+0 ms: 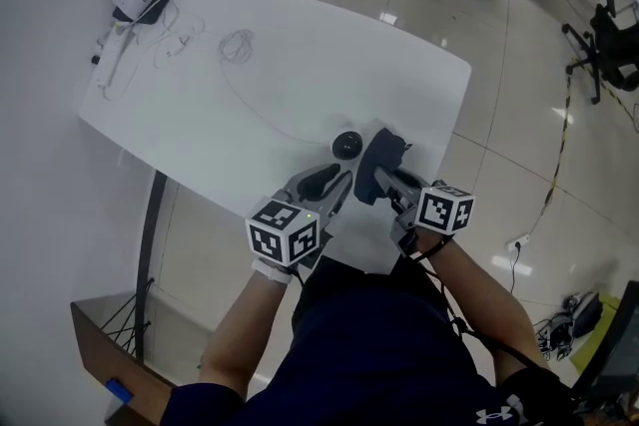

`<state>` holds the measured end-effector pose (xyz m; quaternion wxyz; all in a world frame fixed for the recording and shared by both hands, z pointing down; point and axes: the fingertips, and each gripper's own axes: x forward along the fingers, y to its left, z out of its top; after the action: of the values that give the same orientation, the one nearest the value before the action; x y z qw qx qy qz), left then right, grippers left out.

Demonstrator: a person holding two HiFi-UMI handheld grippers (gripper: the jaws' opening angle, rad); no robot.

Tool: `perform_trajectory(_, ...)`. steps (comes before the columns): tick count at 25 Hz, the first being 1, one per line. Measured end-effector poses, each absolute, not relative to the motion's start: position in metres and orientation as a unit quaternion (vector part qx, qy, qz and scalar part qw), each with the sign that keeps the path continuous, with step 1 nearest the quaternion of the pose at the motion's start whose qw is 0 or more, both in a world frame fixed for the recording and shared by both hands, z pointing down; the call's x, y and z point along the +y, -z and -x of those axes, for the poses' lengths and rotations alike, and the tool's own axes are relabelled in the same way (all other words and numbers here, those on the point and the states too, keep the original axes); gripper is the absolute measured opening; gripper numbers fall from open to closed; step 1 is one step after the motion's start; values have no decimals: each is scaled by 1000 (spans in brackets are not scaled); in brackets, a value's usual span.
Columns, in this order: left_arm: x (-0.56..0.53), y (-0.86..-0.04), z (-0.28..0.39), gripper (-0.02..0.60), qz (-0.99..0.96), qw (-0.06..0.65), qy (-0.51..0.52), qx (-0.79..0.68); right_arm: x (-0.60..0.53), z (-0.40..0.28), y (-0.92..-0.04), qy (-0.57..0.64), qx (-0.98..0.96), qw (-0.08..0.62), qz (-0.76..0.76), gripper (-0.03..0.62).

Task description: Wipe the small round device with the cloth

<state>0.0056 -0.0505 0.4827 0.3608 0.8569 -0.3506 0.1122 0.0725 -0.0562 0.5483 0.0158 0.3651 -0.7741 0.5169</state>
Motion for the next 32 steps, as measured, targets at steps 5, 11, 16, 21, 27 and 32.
perform_trajectory(5,-47,-459,-33,226,-855,447,-30,-260,-43,-80,-464,-472,-854,-56,-211,75)
perform_trajectory(11,-29,-407,-69,245,-878,464,47,-107,-20,-76,-413,-431,-897,-68,-70,77)
perform_trajectory(16,-14,-383,-72,94,-876,466,87,-90,-11,-74,-402,-439,-894,-84,-26,80)
perform_trajectory(21,-22,-404,-43,81,-880,425,65,-201,-23,-64,-415,-437,-894,-68,-72,106)
perform_trajectory(27,-45,-447,-6,80,-873,333,-96,-344,-49,-69,-427,-423,-889,-59,-165,72)
perform_trajectory(32,-60,-455,-18,80,-873,314,-137,-347,-63,-75,-431,-418,-882,-58,-210,66)
